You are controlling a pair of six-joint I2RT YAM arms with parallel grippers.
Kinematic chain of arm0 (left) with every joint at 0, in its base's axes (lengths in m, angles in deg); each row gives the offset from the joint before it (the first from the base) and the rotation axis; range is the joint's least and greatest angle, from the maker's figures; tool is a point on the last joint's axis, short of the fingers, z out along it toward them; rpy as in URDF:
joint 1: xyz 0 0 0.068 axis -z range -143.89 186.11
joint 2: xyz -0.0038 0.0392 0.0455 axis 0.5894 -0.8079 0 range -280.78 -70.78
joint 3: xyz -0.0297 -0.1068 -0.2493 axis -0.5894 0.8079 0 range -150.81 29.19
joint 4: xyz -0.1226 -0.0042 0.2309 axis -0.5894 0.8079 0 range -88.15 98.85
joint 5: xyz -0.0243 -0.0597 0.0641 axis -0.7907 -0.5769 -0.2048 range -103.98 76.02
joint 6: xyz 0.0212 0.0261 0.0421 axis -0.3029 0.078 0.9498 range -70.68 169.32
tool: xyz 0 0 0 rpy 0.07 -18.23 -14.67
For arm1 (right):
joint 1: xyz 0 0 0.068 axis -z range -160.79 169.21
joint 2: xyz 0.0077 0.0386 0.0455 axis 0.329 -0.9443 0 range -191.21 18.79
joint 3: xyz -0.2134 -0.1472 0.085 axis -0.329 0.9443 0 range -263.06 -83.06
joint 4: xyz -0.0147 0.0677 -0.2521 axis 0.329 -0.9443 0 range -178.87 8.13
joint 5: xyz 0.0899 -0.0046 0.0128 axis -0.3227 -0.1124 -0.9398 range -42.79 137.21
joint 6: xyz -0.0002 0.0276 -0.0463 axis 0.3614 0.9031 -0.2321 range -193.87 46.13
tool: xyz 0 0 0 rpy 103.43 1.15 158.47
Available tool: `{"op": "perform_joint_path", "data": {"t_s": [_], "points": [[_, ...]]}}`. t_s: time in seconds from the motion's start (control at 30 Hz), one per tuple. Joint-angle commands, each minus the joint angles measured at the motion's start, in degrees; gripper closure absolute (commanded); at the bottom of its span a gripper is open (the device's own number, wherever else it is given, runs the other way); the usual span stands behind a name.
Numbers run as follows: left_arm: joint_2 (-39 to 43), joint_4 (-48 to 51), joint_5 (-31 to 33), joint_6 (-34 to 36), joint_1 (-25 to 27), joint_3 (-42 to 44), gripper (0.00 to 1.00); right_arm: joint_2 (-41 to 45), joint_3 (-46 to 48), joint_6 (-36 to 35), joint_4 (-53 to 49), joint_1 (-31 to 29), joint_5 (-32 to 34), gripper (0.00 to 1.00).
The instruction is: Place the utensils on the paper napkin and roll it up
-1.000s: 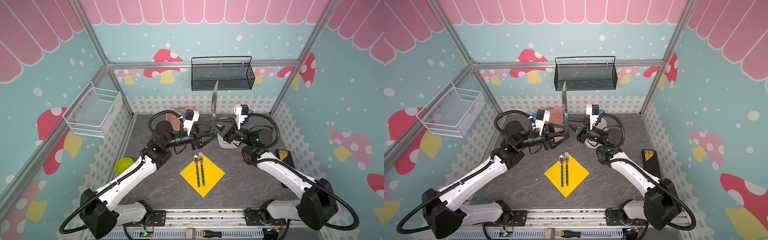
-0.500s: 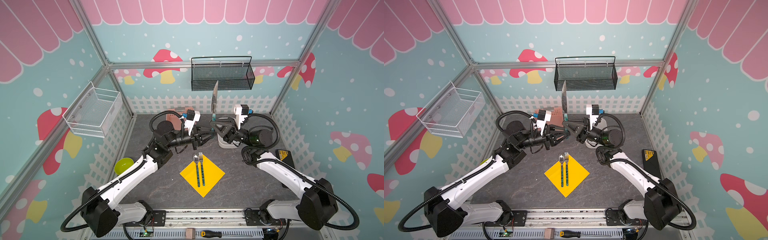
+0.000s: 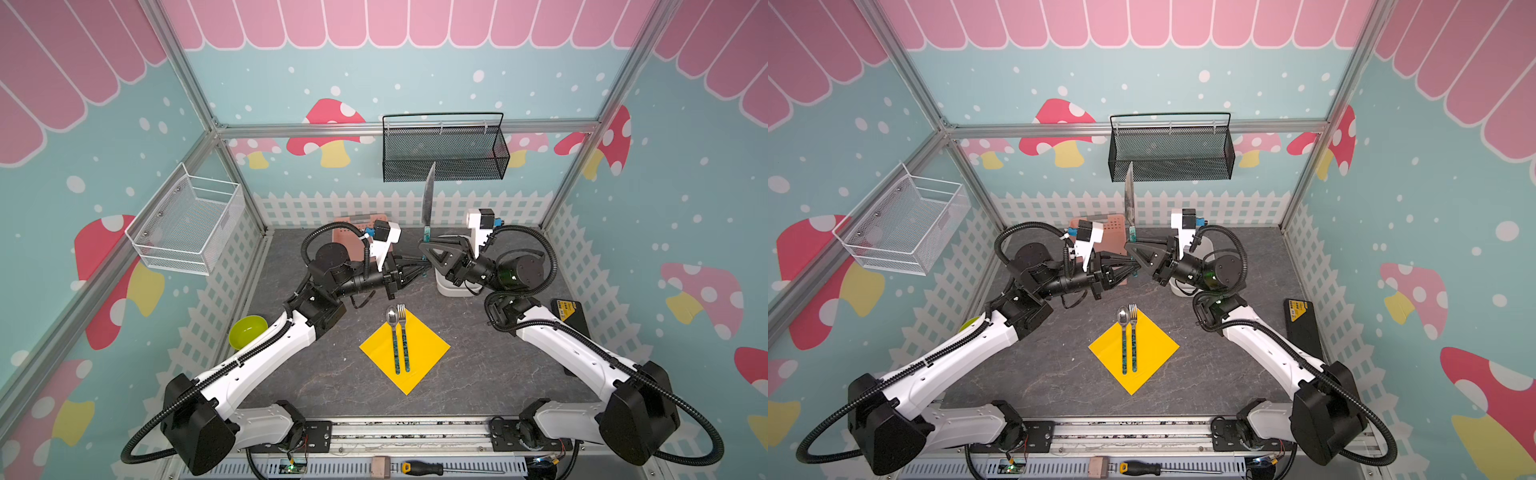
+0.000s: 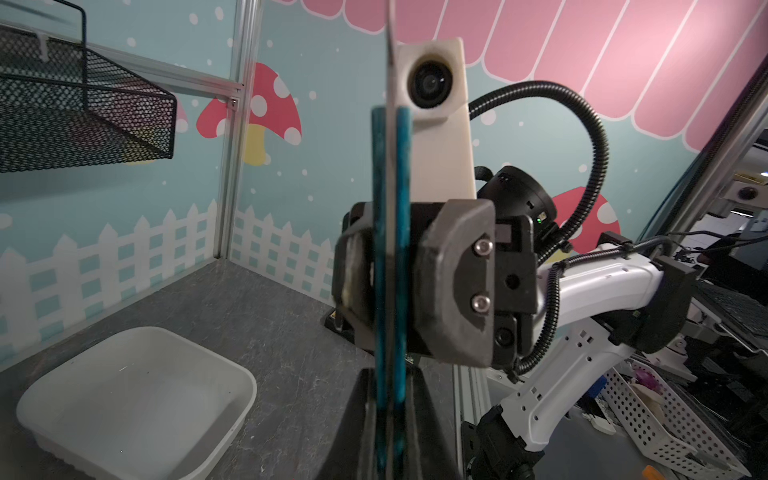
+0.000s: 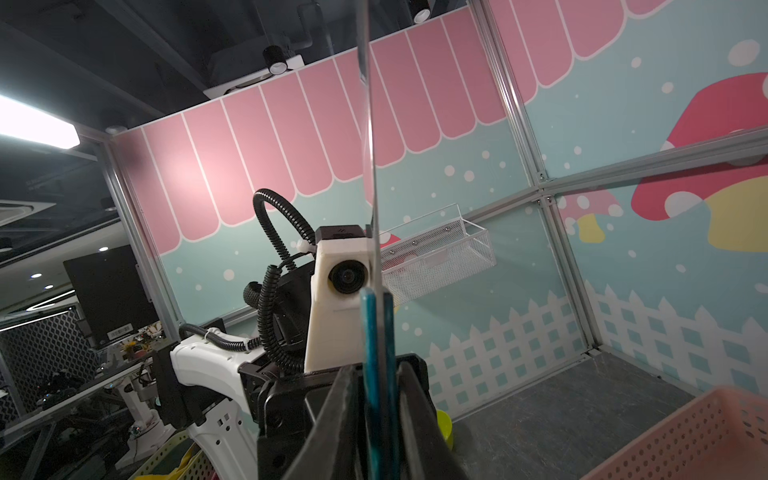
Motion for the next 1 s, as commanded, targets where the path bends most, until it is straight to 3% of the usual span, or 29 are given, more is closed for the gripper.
{"op": "perform_joint_path", "data": {"t_s": [0.0,0.2,0.4,0.6,0.97], "points": [[1.7,4.3,6.2,3.7,-0.1,0.4,0.96,3.4,-2.7,-5.5,-11.7,-0.5,5.7,0.73],[0.9,10.8,12.3,5.2,-0.9,-0.8,0.98,2.8,-11.6,-14.8,-36.0,-2.5,16.5,0.7],[-0.8,18.7,16.8,6.4,-1.4,-4.0,1.0,-2.4,-21.9,-18.0,-53.9,-5.2,28.4,0.69],[-1.4,22.3,21.3,5.6,-2.5,-4.9,1.0,-5.9,-24.8,-17.1,-56.6,-5.4,29.3,0.67],[-3.3,24.6,18.7,1.3,-6.3,-5.8,1.0,-12.5,-30.4,-16.2,-58.0,-5.5,24.7,0.65]]}}
